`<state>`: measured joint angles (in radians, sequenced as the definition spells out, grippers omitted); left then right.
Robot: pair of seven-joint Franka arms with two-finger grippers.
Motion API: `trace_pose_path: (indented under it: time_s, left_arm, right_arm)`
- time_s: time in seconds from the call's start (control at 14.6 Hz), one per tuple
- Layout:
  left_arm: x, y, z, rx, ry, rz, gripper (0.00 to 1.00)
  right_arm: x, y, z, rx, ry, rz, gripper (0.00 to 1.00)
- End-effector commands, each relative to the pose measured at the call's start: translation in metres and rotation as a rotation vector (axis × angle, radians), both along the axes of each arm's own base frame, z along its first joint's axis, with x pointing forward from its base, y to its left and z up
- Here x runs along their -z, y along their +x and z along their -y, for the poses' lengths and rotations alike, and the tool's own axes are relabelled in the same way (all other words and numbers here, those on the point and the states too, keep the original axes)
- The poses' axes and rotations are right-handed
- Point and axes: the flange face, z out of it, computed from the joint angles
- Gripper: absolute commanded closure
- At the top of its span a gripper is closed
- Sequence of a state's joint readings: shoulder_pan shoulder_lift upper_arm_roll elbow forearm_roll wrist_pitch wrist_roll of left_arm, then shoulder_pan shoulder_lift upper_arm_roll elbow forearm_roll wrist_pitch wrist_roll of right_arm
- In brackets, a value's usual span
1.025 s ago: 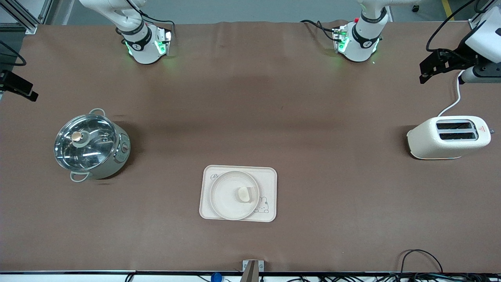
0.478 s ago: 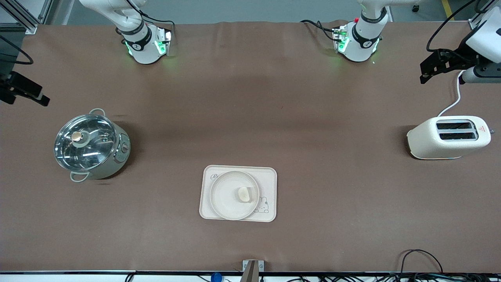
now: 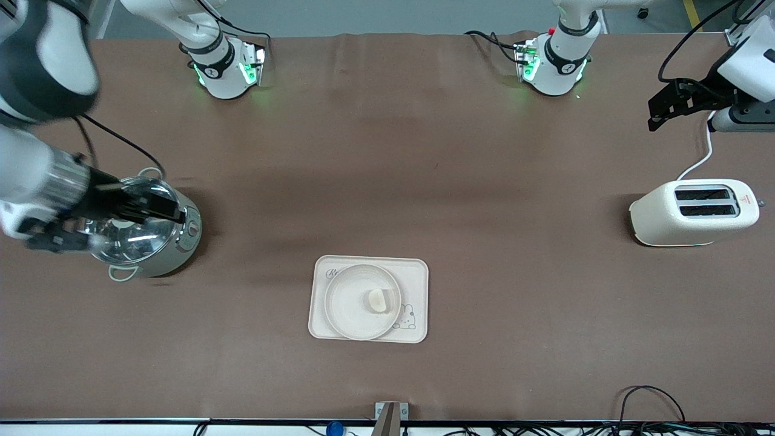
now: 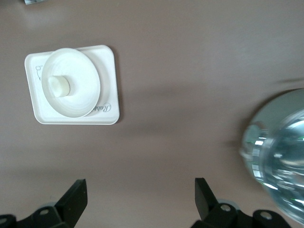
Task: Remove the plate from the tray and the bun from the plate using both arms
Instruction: 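Reach the right gripper toward the white plate on the cream tray, then lower the right gripper and grasp the plate rim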
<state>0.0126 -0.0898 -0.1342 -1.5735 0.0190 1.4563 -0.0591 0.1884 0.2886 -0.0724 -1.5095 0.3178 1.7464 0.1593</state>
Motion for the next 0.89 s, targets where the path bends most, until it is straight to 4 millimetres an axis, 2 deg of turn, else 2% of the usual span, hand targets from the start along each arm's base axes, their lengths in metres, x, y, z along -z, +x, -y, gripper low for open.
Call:
trace_pose_path:
  time_s: [0.0, 0.07, 0.14, 0.27, 0.48, 0.61, 0.82]
  left_arm:
    - [0.005, 0.003, -0.001, 0.020, 0.004, -0.011, 0.00]
    - [0.007, 0.004, -0.001, 0.020, 0.004, -0.014, 0.00]
    - [0.011, 0.006, -0.001, 0.020, 0.003, -0.020, 0.00]
    - [0.016, 0.012, -0.004, 0.014, 0.001, -0.027, 0.00]
    - [0.023, 0.017, -0.004, 0.014, -0.001, -0.036, 0.00]
    - [0.027, 0.020, -0.005, 0.013, -0.001, -0.041, 0.00]
    - [0.030, 0.023, -0.013, -0.004, -0.005, -0.042, 0.00]
  right_arm:
    - [0.059, 0.013, -0.070, 0.087, 0.033, -0.043, 0.00]
    - [0.089, 0.019, -0.100, 0.114, 0.048, -0.031, 0.00]
    - [0.114, 0.024, -0.121, 0.129, 0.059, -0.009, 0.00]
    - [0.173, 0.032, -0.150, 0.155, 0.074, 0.018, 0.00]
    - [0.241, 0.040, -0.156, 0.213, 0.080, 0.035, 0.00]
    - [0.264, 0.044, -0.158, 0.203, 0.068, 0.030, 0.00]
    - [0.277, 0.053, -0.177, 0.201, 0.073, 0.077, 0.05]
